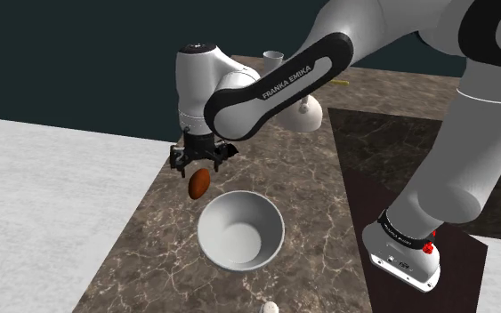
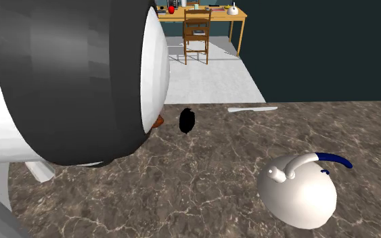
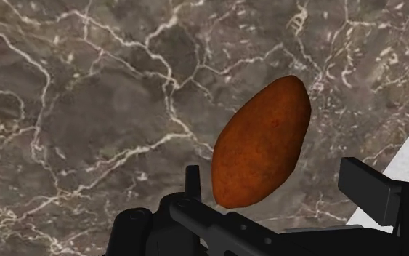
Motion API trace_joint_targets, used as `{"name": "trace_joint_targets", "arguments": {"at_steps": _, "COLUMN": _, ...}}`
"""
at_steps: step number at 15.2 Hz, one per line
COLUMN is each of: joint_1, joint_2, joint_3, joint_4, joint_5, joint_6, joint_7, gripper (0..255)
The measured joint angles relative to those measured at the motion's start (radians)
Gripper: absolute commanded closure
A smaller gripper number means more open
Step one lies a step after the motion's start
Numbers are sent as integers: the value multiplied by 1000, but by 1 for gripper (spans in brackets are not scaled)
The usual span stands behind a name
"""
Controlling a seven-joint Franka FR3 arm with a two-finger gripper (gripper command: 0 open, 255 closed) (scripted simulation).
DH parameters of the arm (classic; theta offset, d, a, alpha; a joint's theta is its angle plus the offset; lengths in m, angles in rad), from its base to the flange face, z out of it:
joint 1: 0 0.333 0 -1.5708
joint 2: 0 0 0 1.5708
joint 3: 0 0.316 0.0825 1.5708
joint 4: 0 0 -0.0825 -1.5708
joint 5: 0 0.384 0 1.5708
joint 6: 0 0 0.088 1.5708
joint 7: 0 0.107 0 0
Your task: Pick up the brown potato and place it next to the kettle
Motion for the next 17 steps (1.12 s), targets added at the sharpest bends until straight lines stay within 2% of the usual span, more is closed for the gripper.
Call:
{"name": "trace_joint_targets", "arguments": {"at_steps": 7, "joint_1": 19, "joint_2": 70, "joint_3": -18, "joint_4": -8, "joint_5": -50, "joint_6": 69, "joint_7": 37, "gripper": 0}}
{"name": "trace_joint_targets", "arguments": {"at_steps": 13, "joint_1": 21, "joint_2": 76, "joint_3": -20, "joint_4": -10, "joint_5": -54, "joint_6": 76, "joint_7": 39, "gripper": 0}}
{"name": "trace_joint_targets", "arguments": {"at_steps": 14, "joint_1": 21, "joint_2": 76, "joint_3": -20, "joint_4": -10, "joint_5": -54, "joint_6": 76, "joint_7": 40, "gripper": 255}}
{"name": "trace_joint_targets", "arguments": {"at_steps": 17, "joint_1": 21, "joint_2": 76, "joint_3": -20, "joint_4": -10, "joint_5": -54, "joint_6": 76, "joint_7": 40, "gripper": 255}}
